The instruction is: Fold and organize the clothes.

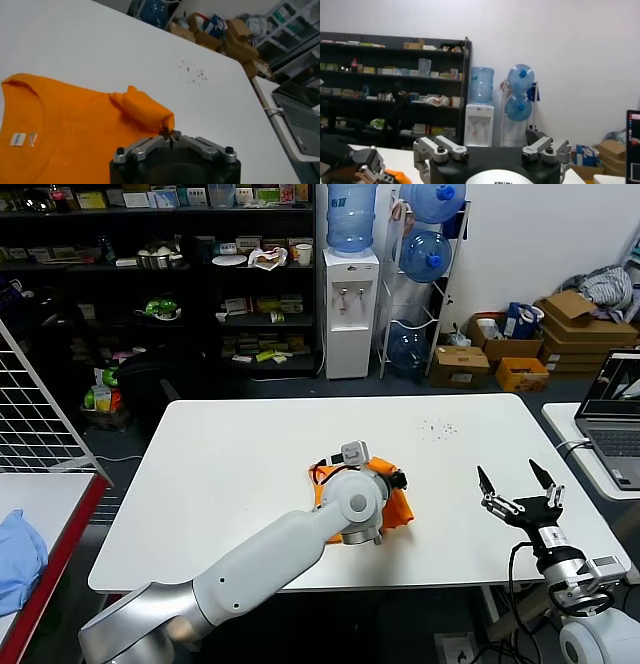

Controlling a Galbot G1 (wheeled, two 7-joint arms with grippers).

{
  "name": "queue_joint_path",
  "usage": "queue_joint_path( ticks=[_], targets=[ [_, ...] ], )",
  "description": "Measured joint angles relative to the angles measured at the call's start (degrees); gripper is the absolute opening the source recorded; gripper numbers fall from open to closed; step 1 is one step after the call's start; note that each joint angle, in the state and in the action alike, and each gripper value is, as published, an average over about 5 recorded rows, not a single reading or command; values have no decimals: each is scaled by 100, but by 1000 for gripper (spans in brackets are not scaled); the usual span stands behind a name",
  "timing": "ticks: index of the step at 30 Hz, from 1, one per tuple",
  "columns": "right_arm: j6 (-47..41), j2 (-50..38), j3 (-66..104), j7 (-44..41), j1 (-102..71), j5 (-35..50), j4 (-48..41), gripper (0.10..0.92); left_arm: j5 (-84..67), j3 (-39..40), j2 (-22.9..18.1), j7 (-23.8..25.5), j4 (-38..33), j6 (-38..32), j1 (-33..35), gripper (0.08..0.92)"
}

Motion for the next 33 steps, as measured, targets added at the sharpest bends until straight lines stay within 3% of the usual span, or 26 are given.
queue_joint_path(
  ticks=[4, 11, 16, 21, 26, 33],
  targets=[
    [1, 12, -11, -5, -13, -4, 25, 921, 34, 25, -9, 13, -9, -2, 19, 135],
    [12, 48, -4, -35, -48, -1, 88, 921, 152, -15, 103, 112, -330, -62, 114, 336],
    [22, 84, 35, -104, -108, 27, 147, 921, 644, -209, 508, 548, -943, -192, 314, 474],
    [-27, 183, 42, -191, -209, 29, 240, 921, 1708, -827, 1329, 1491, -1606, -558, 990, 622],
    [-44, 381, 3, -265, -353, -19, 305, 921, 3341, -2140, 2083, 2828, -1940, -1391, 2417, 769],
    [63, 818, 40, -383, -568, -284, 298, 921, 5170, -4318, 2309, 4387, -2239, -2647, 4887, 913]
  ],
)
